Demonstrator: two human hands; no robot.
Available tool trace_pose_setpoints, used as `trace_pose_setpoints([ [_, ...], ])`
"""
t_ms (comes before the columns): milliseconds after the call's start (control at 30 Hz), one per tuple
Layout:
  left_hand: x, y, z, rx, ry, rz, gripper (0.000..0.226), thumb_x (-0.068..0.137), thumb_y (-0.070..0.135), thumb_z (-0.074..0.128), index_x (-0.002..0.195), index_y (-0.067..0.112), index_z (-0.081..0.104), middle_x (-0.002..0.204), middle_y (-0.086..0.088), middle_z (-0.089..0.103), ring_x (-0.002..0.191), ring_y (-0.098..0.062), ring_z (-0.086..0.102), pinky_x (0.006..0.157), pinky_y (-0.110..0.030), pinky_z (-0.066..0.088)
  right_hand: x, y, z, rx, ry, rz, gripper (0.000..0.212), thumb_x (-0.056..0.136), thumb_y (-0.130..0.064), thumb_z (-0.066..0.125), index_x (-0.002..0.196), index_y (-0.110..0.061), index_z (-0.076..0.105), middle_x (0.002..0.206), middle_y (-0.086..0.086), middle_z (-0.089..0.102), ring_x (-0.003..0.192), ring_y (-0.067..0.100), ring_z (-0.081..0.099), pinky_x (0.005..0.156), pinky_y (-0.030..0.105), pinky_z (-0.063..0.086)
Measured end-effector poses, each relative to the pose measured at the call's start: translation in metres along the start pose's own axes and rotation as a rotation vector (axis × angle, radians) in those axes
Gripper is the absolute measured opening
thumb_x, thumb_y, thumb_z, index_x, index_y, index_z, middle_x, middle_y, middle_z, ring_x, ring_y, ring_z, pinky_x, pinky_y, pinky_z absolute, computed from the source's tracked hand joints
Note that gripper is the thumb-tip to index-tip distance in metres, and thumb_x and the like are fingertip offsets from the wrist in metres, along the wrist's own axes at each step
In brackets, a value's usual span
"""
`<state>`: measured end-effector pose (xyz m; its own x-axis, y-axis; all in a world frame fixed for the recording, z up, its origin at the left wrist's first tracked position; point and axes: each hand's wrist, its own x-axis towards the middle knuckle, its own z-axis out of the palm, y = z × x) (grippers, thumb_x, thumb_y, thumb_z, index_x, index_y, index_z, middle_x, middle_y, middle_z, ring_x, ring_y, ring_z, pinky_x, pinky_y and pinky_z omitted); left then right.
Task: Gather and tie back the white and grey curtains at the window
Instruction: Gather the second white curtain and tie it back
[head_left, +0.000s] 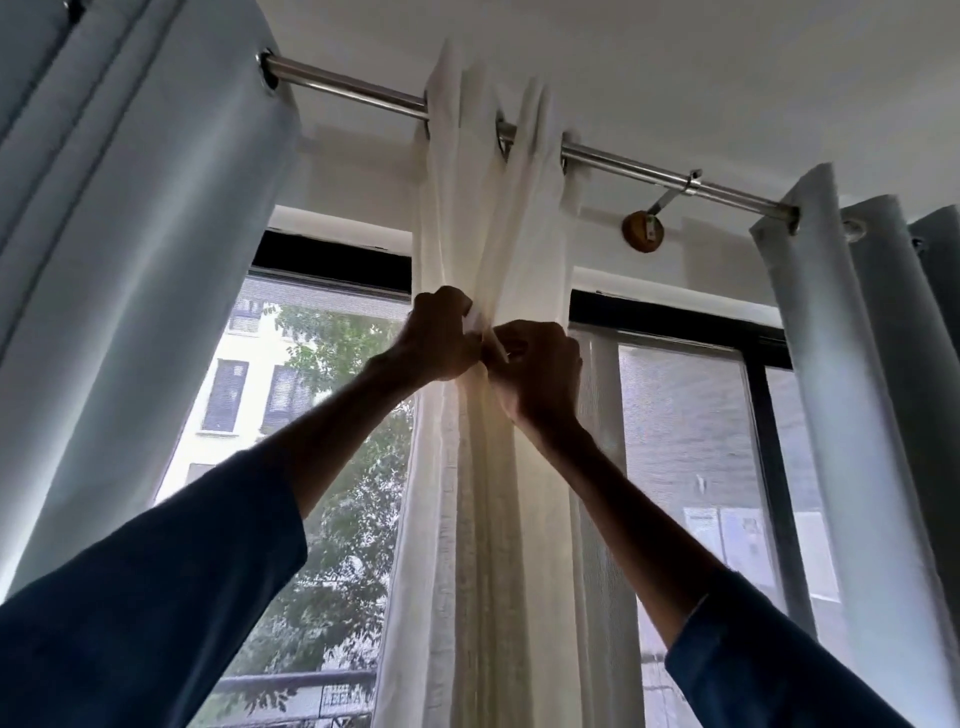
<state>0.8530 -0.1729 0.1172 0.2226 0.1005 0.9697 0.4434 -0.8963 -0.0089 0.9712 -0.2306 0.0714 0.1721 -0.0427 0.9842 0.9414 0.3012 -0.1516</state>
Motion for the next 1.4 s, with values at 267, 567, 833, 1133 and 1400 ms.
trace_pose_setpoints([
  [267,-0.023,0.016,0.007,-0.087,-0.07,-0.134,0.031,0.097,0.018,0.049,0.078,-0.003,0.06,0.075,-0.015,0.059,0.07,-0.027,0.057,0.056,-0.033,0.041,-0.03,0.014,-0.001,-0.073,-0.008,-0.105,0.011,0.087,-0.038,0.073,0.085,-0.027,0.076,0.082,-0.018,0.075,0.064,-0.003,0.065,0.063,0.02,0.054],
  [567,-0.017,0.006,0.017,-0.071,-0.001,-0.346,0.035,0.07,0.032,0.079,0.079,0.013,0.051,0.094,-0.017,0.061,0.098,-0.034,0.057,0.068,-0.03,0.034,-0.04,0.029,-0.011,0.185,-0.176,-0.191,0.009,0.089,-0.02,0.069,0.089,-0.021,0.078,0.085,-0.012,0.074,0.078,0.002,0.067,0.073,0.019,0.052],
  [833,-0.026,0.01,0.008,-0.105,-0.022,-0.158,0.032,0.08,0.034,0.073,0.078,0.006,0.056,0.085,-0.01,0.059,0.082,-0.028,0.057,0.063,-0.028,0.034,-0.012,0.082,-0.017,0.281,-0.278,0.504,0.079,0.066,-0.065,0.079,0.117,-0.01,0.057,0.094,-0.003,0.057,0.087,0.014,0.056,0.074,0.026,0.048],
  [1133,-0.029,0.007,-0.013,-0.208,-0.171,-0.154,0.07,0.063,0.044,0.076,0.122,0.008,0.064,0.121,-0.008,0.065,0.112,-0.029,0.062,0.094,-0.038,0.053,-0.027,0.083,-0.019,0.426,-0.046,0.455,0.025,0.072,-0.024,0.088,0.087,-0.009,0.075,0.067,-0.005,0.072,0.052,0.001,0.062,0.052,0.018,0.049],
  [1400,-0.042,0.02,0.009,0.011,-0.016,-0.025,0.03,0.076,0.005,0.064,0.1,0.005,0.046,0.068,0.001,0.044,0.069,-0.03,0.053,0.058,-0.029,0.035,-0.032,0.061,-0.029,0.07,0.173,0.141,0.03,0.079,-0.018,0.081,0.106,-0.007,0.074,0.087,0.003,0.077,0.059,-0.011,0.06,0.068,-0.006,0.035],
])
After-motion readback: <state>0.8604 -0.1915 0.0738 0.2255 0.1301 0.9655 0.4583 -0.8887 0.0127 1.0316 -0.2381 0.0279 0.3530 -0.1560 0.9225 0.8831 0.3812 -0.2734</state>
